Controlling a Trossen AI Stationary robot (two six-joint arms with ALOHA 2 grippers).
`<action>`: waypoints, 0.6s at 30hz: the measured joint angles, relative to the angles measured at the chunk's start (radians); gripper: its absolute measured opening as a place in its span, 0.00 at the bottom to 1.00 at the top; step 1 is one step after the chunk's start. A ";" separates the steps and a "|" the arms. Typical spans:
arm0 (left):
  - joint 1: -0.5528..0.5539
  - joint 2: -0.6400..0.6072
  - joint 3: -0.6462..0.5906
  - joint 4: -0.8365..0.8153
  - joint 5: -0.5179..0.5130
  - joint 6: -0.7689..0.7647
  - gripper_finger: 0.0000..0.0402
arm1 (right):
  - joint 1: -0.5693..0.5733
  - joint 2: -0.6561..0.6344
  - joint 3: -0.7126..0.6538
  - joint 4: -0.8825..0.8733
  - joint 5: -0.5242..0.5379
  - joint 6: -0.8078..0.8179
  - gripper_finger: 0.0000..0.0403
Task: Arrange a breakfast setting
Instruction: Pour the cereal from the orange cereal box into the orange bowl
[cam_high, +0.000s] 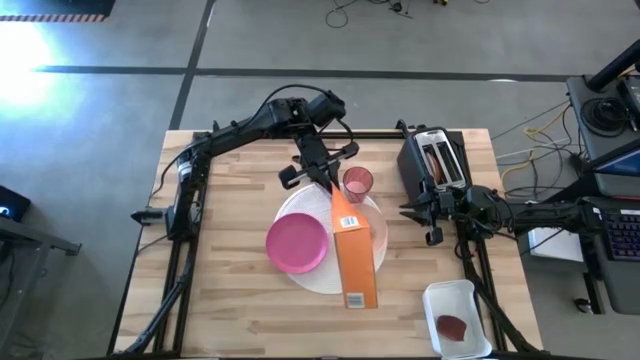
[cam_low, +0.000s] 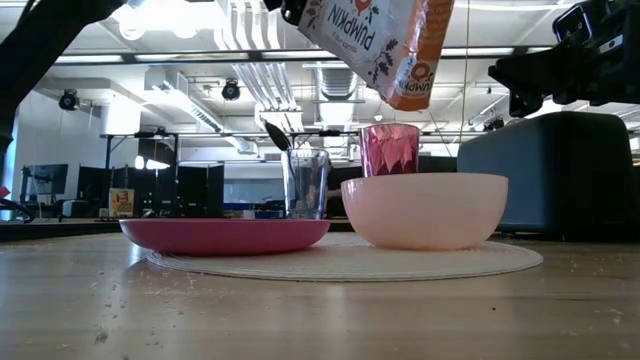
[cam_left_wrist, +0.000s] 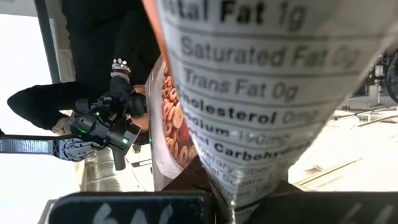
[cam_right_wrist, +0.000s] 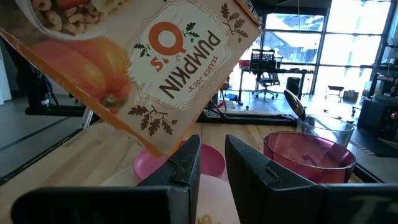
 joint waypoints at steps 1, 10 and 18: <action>0.000 0.000 0.000 0.000 0.000 -0.010 0.00 | 0.000 0.000 0.000 0.000 0.000 0.000 0.16; 0.000 0.000 0.000 -0.009 -0.001 -0.066 0.00 | 0.000 0.000 0.000 0.000 0.000 0.000 0.16; 0.000 0.000 -0.001 0.000 -0.029 -0.086 0.00 | 0.000 0.000 0.000 0.000 0.000 0.000 0.16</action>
